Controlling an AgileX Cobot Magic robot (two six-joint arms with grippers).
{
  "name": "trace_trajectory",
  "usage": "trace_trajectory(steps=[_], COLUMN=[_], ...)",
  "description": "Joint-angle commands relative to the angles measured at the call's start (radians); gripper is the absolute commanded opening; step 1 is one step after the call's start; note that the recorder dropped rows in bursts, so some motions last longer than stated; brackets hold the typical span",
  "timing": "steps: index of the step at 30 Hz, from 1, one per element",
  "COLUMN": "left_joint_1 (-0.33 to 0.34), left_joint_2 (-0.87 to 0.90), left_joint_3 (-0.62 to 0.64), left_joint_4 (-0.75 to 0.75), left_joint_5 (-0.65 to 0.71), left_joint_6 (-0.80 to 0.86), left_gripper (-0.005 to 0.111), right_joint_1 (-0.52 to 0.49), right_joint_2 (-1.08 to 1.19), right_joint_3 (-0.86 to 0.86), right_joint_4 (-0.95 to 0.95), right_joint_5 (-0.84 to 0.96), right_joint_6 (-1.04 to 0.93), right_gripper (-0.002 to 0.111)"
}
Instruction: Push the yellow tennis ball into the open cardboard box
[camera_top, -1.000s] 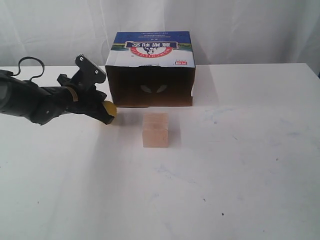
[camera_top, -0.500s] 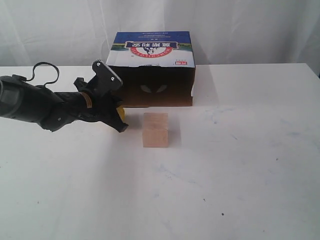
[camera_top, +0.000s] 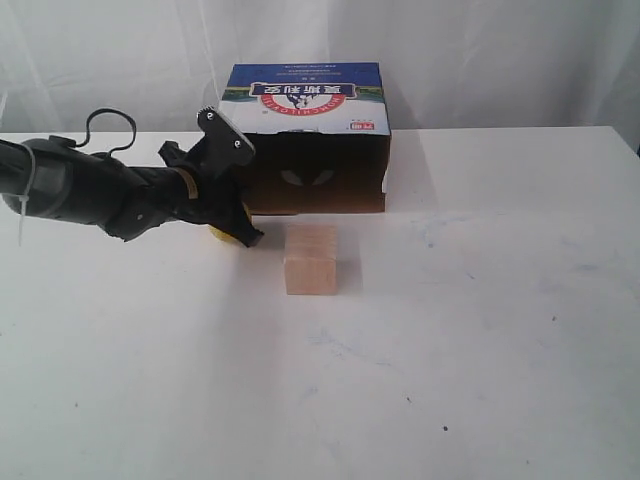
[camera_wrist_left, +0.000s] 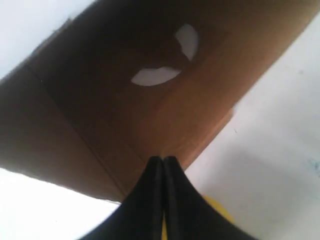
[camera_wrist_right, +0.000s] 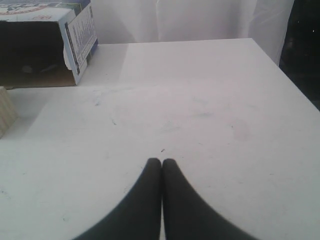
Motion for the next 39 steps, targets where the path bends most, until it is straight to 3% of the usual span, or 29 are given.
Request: trace_trajectory(steps=[1, 8, 16, 29, 34, 39], left_joint_1=[-0.034, -0.055, -0.050, 0.060, 0.109, 0.103], left_joint_2=[-0.033, -0.115, -0.254, -0.240, -0.182, -0.072], left_joint_3=[-0.007, 0.015, 0.160, 0.234, 0.221, 0.164], left_joint_4=[0.020, 0.041, 0.056, 0.056, 0.056, 0.059], left_joint_5=[0.046, 0.102, 0.209, 0.176, 0.085, 0.076], left_joint_6=[-0.010, -0.010, -0.010, 0.129, 0.153, 0.145], left_gripper=[0.000, 0.000, 0.000, 0.000, 0.000, 0.000], right_joint_1=[0.002, 0.002, 0.002, 0.002, 0.002, 0.002], right_joint_2=[-0.005, -0.005, -0.005, -0.005, -0.005, -0.005], right_joint_3=[0.001, 0.001, 0.001, 0.001, 0.001, 0.001], right_joint_4=[-0.003, -0.003, -0.003, -0.003, -0.003, -0.003], right_joint_5=[-0.009, -0.009, -0.009, -0.009, -0.009, -0.009], right_joint_6=[0.006, 0.006, 0.006, 0.006, 0.006, 0.006], right_gripper=[0.000, 0.000, 0.000, 0.000, 0.000, 0.000])
